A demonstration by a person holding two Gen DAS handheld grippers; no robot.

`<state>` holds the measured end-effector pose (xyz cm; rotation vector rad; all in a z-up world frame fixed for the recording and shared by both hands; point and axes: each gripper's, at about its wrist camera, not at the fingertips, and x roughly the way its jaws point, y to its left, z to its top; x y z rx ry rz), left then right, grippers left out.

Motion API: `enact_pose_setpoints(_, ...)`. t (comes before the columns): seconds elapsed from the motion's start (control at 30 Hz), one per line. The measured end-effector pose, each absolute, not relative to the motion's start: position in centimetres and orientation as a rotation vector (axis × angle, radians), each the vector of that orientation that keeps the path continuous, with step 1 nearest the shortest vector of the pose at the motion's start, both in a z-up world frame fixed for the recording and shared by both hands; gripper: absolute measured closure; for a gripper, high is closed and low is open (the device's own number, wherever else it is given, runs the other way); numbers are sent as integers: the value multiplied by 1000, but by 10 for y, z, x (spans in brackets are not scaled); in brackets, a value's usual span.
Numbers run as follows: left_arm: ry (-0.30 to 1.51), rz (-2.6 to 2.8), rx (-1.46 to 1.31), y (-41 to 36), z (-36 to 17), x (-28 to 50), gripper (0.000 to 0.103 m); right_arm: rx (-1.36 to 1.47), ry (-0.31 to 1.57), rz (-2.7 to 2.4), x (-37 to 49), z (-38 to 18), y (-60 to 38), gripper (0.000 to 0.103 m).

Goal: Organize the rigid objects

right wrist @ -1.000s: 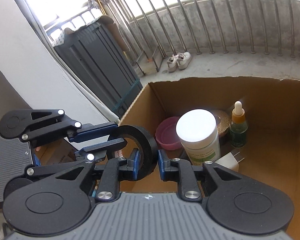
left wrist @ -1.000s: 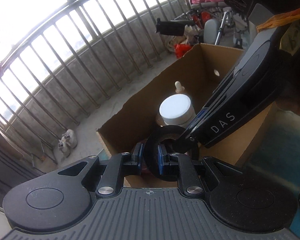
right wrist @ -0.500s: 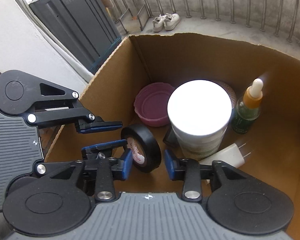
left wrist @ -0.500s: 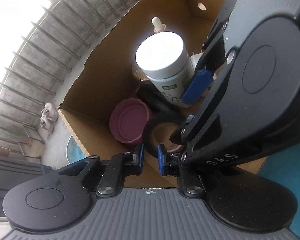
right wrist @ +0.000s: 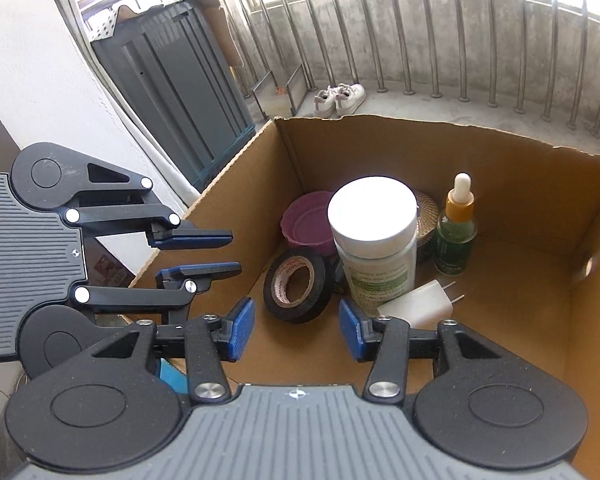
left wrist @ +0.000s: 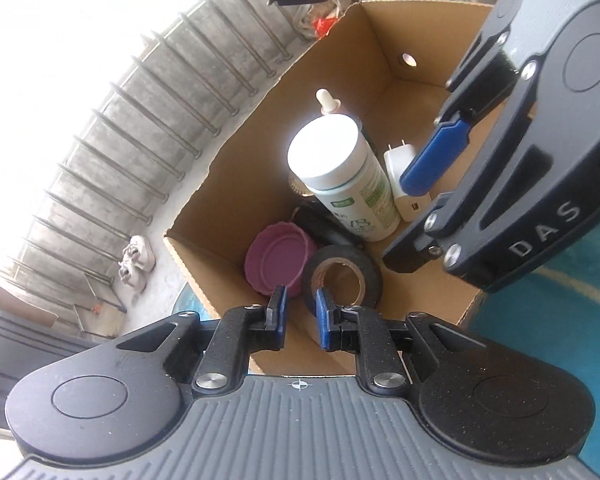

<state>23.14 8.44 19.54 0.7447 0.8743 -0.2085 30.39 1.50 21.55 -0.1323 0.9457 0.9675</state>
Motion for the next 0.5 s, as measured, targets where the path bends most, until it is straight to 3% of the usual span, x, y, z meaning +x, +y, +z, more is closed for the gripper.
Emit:
enact_pose_setpoints(0.23,1038,-284,483,92,199,286,83,-60,923,909,293,225,-31,53)
enact_pose_setpoints(0.5,1261,-278,444,80,168,321,83,-10,925,863,302,222,-60,53)
